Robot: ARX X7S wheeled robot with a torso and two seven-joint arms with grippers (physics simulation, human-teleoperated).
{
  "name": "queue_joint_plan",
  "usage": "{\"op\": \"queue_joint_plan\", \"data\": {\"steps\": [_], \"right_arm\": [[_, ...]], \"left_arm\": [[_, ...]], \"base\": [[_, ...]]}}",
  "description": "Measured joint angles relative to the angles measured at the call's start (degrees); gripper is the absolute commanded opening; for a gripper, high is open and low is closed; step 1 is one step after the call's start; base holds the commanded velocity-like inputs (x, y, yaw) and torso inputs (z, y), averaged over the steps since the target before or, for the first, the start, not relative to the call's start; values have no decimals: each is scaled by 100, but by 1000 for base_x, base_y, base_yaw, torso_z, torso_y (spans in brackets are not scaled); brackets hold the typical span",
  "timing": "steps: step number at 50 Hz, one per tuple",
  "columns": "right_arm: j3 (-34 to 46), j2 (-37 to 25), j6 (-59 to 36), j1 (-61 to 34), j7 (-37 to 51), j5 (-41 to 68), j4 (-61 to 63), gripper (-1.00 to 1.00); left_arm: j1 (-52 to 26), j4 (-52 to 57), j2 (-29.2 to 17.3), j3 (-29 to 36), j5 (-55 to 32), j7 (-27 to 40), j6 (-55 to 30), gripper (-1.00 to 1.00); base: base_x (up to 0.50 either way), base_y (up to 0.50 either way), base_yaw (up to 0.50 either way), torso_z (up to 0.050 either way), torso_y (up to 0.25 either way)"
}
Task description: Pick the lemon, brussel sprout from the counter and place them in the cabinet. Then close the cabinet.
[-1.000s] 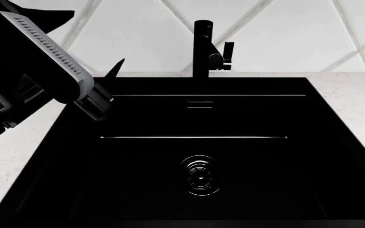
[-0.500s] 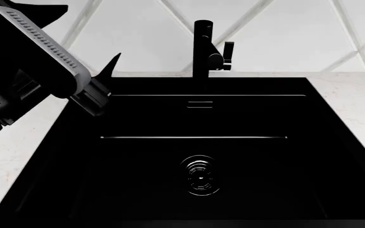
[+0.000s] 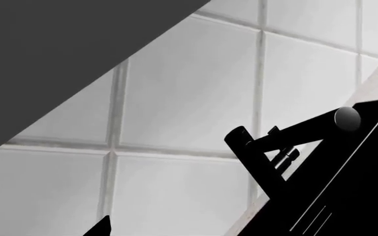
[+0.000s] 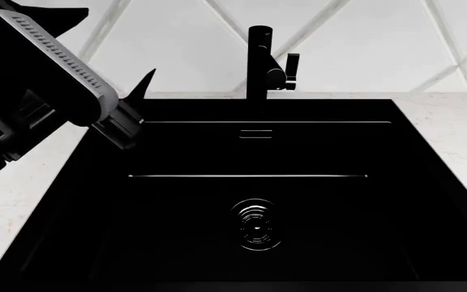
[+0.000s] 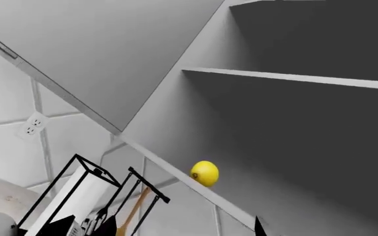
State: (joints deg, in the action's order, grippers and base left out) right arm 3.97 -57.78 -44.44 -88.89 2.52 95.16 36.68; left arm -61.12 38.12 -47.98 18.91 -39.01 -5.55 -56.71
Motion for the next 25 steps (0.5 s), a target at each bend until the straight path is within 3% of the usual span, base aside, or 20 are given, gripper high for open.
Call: {"op": "queue_joint_plan", "data": {"steps": [13,25], "right_arm": [[-362,-284,113,896,-23,81,293,100],[-1441,-234,499,2419,98,-250,667,100]], "left_arm": [[12,36,20,-99,-30,136,-18,100],[-31,155,115,-388,-130,436,-69,100]], "base": [[0,0,0,0,0],[0,0,0,0,0]]}}
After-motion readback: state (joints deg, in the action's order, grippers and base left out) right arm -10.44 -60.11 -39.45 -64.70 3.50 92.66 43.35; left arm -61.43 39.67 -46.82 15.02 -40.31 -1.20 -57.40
